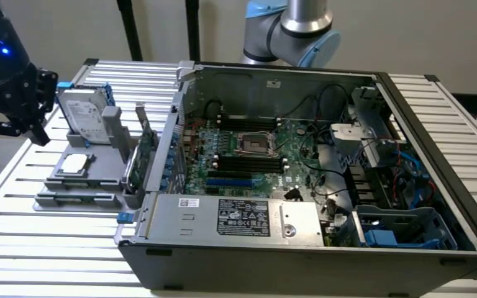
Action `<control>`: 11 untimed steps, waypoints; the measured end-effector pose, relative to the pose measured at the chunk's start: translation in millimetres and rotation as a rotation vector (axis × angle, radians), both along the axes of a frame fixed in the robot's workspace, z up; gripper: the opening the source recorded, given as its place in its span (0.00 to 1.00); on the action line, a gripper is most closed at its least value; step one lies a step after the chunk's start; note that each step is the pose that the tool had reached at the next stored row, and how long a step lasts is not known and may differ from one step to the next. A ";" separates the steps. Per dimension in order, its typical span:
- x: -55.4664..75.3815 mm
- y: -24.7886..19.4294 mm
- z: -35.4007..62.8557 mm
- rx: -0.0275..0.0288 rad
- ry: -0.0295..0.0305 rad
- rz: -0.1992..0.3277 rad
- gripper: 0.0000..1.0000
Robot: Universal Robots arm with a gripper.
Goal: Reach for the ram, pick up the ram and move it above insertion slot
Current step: 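Pick up the ram and move it above insertion slot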
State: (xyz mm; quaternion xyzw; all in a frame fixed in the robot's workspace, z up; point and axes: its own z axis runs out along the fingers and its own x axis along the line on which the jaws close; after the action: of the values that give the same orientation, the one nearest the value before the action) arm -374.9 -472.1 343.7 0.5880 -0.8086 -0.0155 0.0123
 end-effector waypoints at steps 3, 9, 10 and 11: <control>0.0 0.0 -1.4 0.0000 -0.0013 0.054 0.11; 0.0 0.0 -3.8 0.0002 -0.0024 0.163 0.11; 0.0 0.0 -4.0 0.0001 -0.0022 0.183 0.11; 0.0 0.0 -4.3 0.0001 -0.0023 0.201 0.11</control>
State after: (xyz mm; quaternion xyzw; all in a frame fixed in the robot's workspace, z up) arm -374.9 -472.1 339.3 0.6660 -0.7457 -0.0136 0.0129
